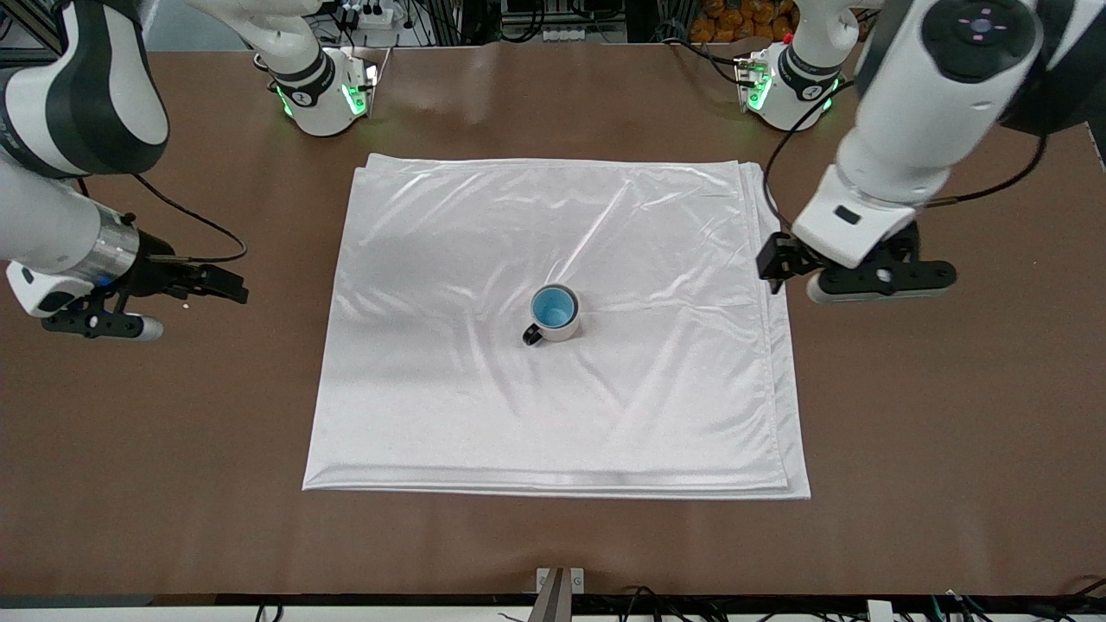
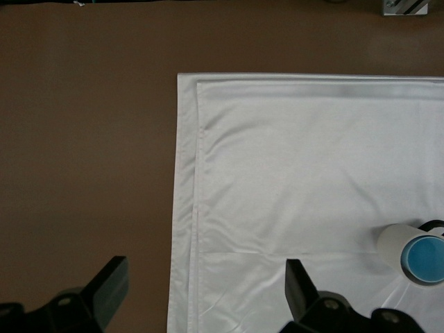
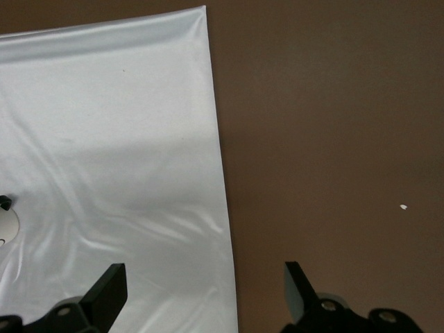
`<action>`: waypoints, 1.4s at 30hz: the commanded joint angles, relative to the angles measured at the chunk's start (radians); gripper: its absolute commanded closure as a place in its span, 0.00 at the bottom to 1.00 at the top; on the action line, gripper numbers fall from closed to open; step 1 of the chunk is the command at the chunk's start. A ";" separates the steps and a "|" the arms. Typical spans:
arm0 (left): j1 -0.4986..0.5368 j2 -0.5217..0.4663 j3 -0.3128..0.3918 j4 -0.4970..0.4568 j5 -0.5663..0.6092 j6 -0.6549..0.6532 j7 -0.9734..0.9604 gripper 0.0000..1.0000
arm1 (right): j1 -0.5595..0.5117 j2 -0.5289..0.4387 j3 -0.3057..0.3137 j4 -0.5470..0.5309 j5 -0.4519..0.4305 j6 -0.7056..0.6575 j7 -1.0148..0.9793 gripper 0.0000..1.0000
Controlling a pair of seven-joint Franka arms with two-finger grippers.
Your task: Place blue cup into white mug on cloth
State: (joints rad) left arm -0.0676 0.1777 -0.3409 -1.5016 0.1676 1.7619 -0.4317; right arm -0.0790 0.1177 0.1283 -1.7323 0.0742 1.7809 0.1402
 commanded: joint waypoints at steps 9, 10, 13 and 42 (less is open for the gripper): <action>0.167 -0.038 -0.009 -0.034 -0.057 -0.021 0.171 0.00 | -0.008 -0.113 -0.025 -0.009 -0.113 -0.075 -0.097 0.00; 0.169 -0.038 -0.009 -0.034 -0.057 -0.022 0.179 0.00 | -0.008 -0.119 -0.025 -0.007 -0.111 -0.086 -0.097 0.00; 0.169 -0.050 -0.007 -0.032 -0.057 -0.022 0.183 0.00 | -0.008 -0.133 -0.025 0.019 -0.108 -0.123 -0.093 0.00; 0.085 -0.112 0.089 -0.019 -0.088 -0.078 0.182 0.00 | -0.004 -0.141 -0.036 0.145 -0.048 -0.179 -0.102 0.00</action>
State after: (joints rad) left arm 0.0785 0.0979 -0.3355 -1.5076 0.1141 1.7080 -0.2712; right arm -0.0791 -0.0230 0.0921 -1.5958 0.0100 1.5971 0.0540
